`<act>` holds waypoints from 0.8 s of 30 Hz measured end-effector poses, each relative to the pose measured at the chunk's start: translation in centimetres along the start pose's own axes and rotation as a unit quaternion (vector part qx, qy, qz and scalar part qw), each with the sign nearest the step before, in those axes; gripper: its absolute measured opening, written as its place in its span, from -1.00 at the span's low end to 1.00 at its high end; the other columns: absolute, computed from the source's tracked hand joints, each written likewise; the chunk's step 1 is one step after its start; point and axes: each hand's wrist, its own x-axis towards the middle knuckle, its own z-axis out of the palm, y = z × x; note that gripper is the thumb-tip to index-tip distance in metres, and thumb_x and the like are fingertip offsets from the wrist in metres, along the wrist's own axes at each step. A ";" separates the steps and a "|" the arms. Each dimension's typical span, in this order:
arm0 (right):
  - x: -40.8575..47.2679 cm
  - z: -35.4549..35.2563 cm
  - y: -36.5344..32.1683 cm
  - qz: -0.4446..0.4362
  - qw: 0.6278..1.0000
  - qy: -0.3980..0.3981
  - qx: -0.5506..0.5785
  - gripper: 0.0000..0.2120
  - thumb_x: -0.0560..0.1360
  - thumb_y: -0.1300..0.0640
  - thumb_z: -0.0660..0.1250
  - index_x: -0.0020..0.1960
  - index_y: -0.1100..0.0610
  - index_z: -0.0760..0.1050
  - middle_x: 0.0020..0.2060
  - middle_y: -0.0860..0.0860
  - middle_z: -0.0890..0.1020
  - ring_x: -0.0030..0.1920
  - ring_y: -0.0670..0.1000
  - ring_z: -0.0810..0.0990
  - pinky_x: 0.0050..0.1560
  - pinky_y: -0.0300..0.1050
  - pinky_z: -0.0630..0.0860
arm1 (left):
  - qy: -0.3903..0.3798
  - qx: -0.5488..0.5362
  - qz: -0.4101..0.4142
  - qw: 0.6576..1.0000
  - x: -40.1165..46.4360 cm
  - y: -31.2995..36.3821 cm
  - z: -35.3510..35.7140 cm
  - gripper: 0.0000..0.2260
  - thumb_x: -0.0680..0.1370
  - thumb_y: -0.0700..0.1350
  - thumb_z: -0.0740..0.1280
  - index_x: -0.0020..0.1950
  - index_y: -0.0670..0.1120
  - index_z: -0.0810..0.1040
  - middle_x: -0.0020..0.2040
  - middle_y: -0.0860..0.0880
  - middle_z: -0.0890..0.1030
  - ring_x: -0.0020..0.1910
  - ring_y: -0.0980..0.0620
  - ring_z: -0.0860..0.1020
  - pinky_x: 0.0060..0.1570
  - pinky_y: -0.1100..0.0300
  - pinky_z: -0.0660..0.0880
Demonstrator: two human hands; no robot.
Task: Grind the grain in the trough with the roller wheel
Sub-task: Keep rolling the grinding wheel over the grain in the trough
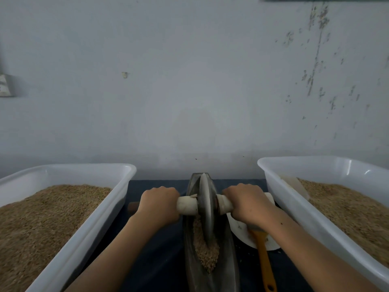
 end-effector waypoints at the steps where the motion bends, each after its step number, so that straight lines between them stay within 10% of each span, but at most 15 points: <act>1: 0.0 0.2 -0.1 0.006 1.000 0.030 0.002 -0.83 0.47 0.21 0.27 0.04 0.03 0.45 -0.04 0.00 0.60 -0.03 0.06 0.57 -0.14 -0.13 0.34 | 0.024 0.001 -0.001 1.000 0.0 0.1 0.1 -0.77 0.44 0.02 0.34 0.07 0.01 0.51 -0.09 0.03 0.56 -0.12 0.01 0.53 -0.21 0.16 0.33; 6: -0.4 0.4 -0.3 0.006 0.998 0.066 0.002 -0.83 0.48 0.21 0.27 0.03 0.00 0.42 -0.05 0.00 0.60 -0.03 0.07 0.57 -0.12 -0.12 0.32 | 0.037 0.001 0.016 0.999 0.1 -0.2 0.4 -0.76 0.46 0.02 0.32 0.11 0.02 0.50 -0.02 0.02 0.59 -0.04 0.00 0.56 -0.19 0.18 0.33; 14: -0.3 -0.9 0.5 -0.043 0.993 -0.109 0.025 -0.82 0.38 0.16 0.39 -0.04 0.03 0.47 -0.25 -0.04 0.51 -0.23 -0.02 0.52 -0.34 -0.21 0.31 | -0.156 -0.052 0.031 0.986 -0.5 -0.5 -1.2 -0.62 0.39 0.01 0.44 0.16 -0.07 0.52 -0.02 -0.04 0.62 -0.08 0.00 0.57 -0.12 0.17 0.46; 24: -0.2 0.7 -0.1 0.000 0.998 0.069 0.010 -0.85 0.50 0.19 0.26 0.00 -0.01 0.38 -0.06 0.00 0.59 -0.05 0.06 0.56 -0.13 -0.11 0.32 | 0.084 0.003 0.010 0.996 -0.3 0.3 0.4 -0.82 0.49 0.03 0.30 0.06 0.01 0.48 -0.02 0.01 0.59 -0.04 0.00 0.55 -0.19 0.18 0.32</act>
